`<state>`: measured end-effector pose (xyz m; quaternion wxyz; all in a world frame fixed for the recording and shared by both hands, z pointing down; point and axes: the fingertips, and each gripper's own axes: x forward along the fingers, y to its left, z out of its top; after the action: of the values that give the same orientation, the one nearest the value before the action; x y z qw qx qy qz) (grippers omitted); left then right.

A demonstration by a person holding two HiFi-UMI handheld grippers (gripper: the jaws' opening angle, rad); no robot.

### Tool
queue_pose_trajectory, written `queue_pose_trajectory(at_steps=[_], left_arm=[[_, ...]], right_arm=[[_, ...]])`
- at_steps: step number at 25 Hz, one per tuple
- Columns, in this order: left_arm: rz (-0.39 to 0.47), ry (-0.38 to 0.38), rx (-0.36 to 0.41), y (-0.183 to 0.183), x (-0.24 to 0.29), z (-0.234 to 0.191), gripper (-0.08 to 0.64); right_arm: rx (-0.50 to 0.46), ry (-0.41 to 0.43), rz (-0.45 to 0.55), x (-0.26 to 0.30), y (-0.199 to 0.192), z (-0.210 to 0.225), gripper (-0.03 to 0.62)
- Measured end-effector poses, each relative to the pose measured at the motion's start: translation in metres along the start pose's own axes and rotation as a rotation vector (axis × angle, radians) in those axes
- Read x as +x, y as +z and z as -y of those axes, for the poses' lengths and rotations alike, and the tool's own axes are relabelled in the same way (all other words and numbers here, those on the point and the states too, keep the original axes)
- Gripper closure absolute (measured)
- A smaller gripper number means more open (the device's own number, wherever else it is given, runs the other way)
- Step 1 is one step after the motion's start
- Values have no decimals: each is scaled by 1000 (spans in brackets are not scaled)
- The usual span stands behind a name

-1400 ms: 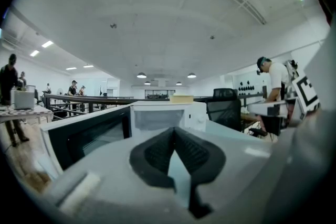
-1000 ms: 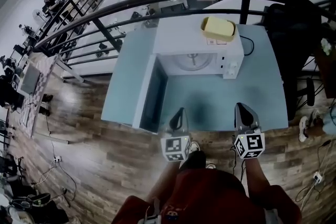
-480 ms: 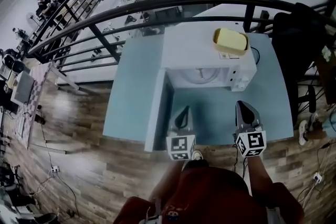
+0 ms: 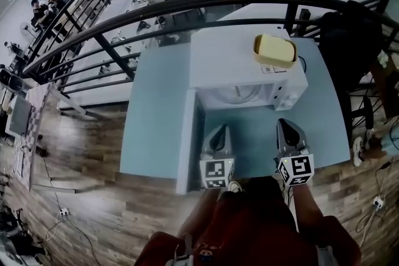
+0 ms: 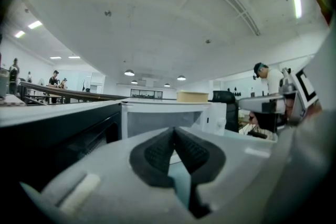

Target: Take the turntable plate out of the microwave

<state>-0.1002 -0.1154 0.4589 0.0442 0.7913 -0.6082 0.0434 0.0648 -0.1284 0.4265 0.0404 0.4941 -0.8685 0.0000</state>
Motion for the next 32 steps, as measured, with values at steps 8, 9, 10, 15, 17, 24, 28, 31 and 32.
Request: queue_pose_trajectory(at_steps=[8,9,10,15,17,24,28,31,32], left_arm=[[-7,12,10,-12,31,-12,560],[-6,15,15,-12,35,-13,560],[-7,19,17,-13,40,-15,560],[-27,36,21,-16,57,-21,560],[-29,49,16,-17,62,-25,560],[-48,70,9,-33,72,-31,560],[-61,85,15,-39,74,-36,560],[-67,101,14,-43,73,-42,560],[-68,105,13,-45,74,-42,560]], right_arm=[[1,29,3,39,-15,8,592],[2,33,2,44,-15,10,592],[3,39,1,49,-16,12,592],[5,70,-11,73,-19,17,592],[6,83,-18,81,-21,18,592],[-29,144,-61,111,-43,10,592],[-75,190,-113,126,-60,0,592],[-110,222,-147,137,-72,-7,592],[-120,234,-158,142,-77,-9,591]])
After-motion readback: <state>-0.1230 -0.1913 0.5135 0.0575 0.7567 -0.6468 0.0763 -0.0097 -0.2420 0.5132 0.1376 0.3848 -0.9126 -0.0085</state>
